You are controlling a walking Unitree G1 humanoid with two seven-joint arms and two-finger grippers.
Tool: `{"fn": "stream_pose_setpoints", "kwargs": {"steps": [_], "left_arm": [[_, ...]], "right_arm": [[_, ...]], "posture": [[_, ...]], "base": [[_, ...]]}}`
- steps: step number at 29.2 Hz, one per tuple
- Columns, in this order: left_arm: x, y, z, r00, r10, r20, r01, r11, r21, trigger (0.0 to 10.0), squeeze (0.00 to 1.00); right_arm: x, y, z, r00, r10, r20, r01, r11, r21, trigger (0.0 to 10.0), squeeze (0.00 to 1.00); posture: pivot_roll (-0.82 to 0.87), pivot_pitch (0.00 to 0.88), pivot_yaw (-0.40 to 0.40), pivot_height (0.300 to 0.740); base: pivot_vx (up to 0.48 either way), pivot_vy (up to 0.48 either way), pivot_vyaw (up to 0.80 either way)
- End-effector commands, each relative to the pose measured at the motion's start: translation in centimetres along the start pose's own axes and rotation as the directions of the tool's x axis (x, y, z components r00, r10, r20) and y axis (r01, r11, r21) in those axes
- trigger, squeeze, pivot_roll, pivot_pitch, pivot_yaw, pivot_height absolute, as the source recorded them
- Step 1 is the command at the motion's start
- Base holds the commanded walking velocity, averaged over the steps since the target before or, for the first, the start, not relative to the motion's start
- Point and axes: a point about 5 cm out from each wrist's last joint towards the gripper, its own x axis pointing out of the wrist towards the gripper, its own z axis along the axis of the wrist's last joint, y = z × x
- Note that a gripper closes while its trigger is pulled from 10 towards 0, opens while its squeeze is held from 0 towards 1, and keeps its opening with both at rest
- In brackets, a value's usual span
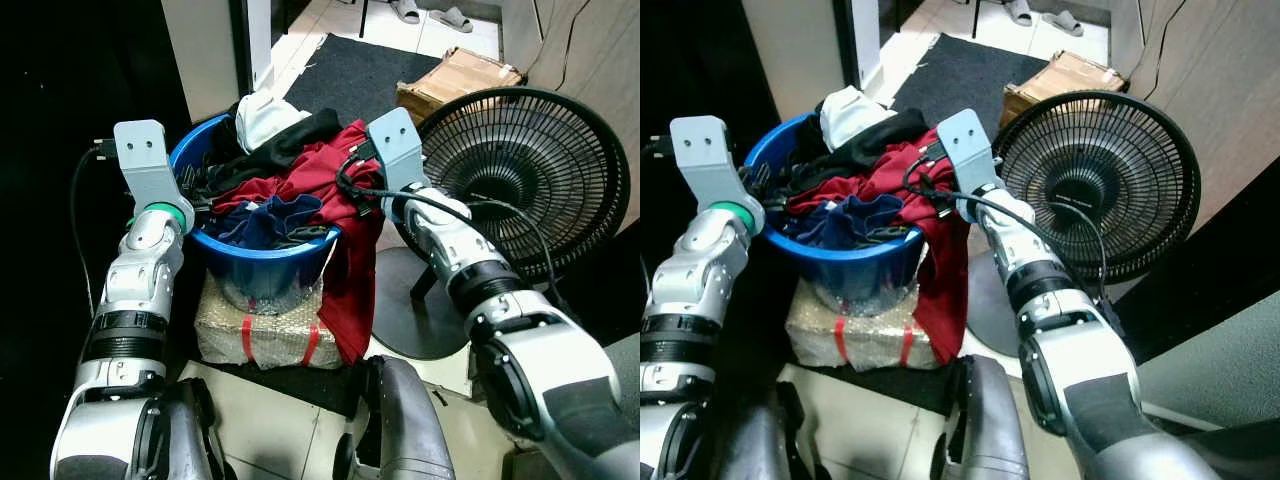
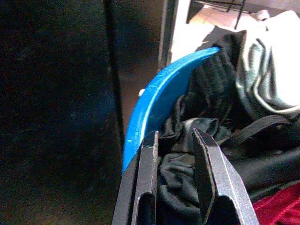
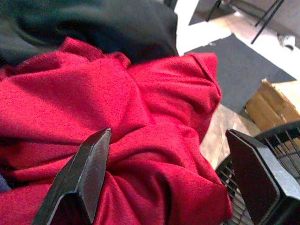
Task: Clothes washing
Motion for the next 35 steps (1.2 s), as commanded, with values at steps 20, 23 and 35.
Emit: {"fn": "stream_pose_setpoints", "kwargs": {"steps": [20,23,35], "left_arm": [[-0.5,0.1,-0.3,1.000,-0.003,-0.011,0.003,1.000,-0.005,10.0,0.00],[-0.5,0.0,-0.2,1.000,-0.005,-0.006,0.005,1.000,-0.006,10.0,0.00],[-0.6,0.2,-0.5,1.000,-0.006,-0.012,0.006,1.000,0.000,10.0,0.00]], "right_arm": [[-0.5,0.9,-3.6,0.988,0.049,-0.143,-0.028,0.989,0.144,10.0,0.00],[-0.7,1.6,-4.8,0.980,0.077,-0.184,-0.051,0.988,0.143,10.0,0.00],[-0.6,1.4,-4.0,0.991,0.086,-0.102,-0.053,0.955,0.293,0.0,0.00]], "posture": [[0.03,0.178,-0.038,0.471],[0.04,0.177,-0.041,0.471],[0.03,0.146,-0.027,0.471]], "base": [[0.000,0.000,0.00],[0.000,0.000,0.00],[0.000,0.000,0.00]]}}
